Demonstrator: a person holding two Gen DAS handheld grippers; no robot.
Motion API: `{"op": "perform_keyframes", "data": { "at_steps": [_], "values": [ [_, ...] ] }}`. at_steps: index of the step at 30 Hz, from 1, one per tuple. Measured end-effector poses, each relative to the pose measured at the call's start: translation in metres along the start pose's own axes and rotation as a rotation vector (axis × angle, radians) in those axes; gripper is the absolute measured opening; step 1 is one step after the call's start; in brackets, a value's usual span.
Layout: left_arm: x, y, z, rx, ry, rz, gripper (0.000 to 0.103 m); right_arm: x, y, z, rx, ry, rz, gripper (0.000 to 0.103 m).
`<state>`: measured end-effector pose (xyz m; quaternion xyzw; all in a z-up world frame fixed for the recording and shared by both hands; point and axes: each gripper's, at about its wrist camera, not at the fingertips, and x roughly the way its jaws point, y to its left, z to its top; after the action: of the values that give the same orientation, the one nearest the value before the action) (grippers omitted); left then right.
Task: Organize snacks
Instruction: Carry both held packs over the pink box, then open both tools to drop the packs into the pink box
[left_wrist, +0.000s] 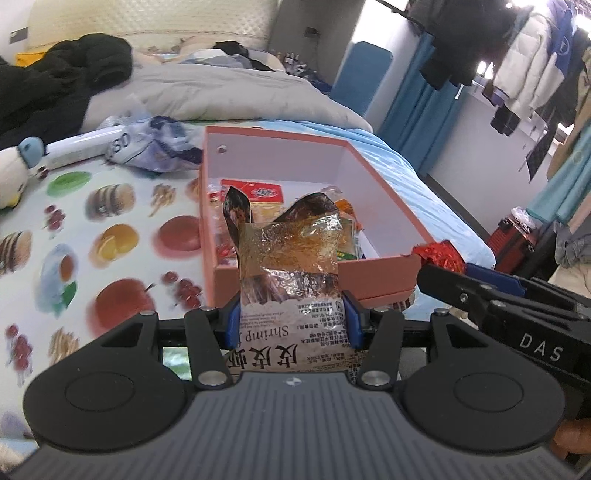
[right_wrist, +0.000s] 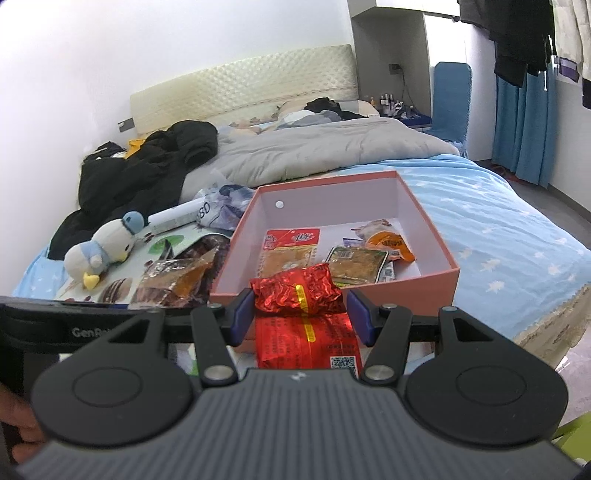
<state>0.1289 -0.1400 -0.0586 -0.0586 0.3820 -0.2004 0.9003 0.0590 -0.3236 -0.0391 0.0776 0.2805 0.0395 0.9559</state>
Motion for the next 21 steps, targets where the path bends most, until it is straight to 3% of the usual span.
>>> {"op": "perform_keyframes", "data": {
  "at_steps": [9,21],
  "values": [
    [0.053,0.002,0.053,0.054,-0.012,-0.018,0.058,0.044,-0.016,0.028,0.013,-0.027,0.027,0.058],
    [0.138,0.032,0.135,0.02,-0.017,0.015,0.058,0.131,-0.038,0.074,0.019,-0.041,0.064,0.058]
  ]
}}
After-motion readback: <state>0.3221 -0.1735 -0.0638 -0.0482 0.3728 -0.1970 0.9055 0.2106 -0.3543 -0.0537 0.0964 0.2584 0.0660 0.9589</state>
